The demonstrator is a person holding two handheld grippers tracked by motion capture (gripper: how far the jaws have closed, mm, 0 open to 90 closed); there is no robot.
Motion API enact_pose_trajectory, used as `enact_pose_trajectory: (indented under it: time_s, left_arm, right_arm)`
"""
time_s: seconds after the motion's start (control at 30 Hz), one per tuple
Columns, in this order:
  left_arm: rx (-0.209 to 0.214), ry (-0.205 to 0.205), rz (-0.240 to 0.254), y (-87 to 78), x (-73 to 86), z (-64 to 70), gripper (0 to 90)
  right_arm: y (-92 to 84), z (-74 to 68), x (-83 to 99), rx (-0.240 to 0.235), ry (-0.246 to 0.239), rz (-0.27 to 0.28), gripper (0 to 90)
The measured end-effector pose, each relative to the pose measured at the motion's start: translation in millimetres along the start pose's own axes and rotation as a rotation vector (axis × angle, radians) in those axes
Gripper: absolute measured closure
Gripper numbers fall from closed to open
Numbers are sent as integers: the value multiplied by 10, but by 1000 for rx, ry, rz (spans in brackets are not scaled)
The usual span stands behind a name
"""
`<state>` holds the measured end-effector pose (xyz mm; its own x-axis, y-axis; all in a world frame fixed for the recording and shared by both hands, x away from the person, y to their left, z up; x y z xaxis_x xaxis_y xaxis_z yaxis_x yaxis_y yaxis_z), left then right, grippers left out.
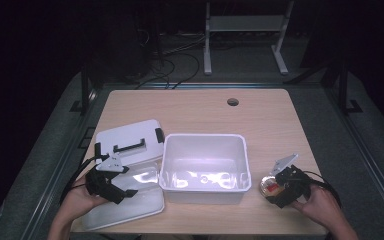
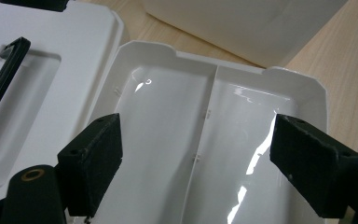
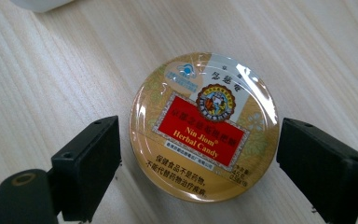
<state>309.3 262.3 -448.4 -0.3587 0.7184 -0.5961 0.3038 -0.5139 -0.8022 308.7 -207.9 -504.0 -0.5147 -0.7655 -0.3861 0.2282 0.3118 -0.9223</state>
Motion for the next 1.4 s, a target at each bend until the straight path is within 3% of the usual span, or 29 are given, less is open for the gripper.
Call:
enact_pose_trajectory:
  time_s: [0.33,0.87,1.1,1.4]
  left_arm:
    - [9,1,16,-24,-10,10,166]
    - [11,-2,15,-17,5,1,166]
    - [14,-6,17,-8,13,0,165]
    - [14,-17,47,-56,6,-20,132]
  right_arm:
    - [89,4,-13,-9,-21,-39,149]
    - [86,32,-9,-29,-41,-48,199]
    - [-82,43,-101,-34,-64,-14,200]
    - [-449,71,-296,-26,-109,60,200]
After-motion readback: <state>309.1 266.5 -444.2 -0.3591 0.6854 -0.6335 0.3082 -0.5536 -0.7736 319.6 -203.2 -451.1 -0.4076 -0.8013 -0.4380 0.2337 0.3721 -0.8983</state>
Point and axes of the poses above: each handheld gripper's, and its own axes: y roughly forward along the jaws, x roughly out of its underside, z roughly to its right, the point moved 7 cm from there along y, roughly forward along the jaws, and after that the axes turned 1 degree about -x, right-handed, at the moved point
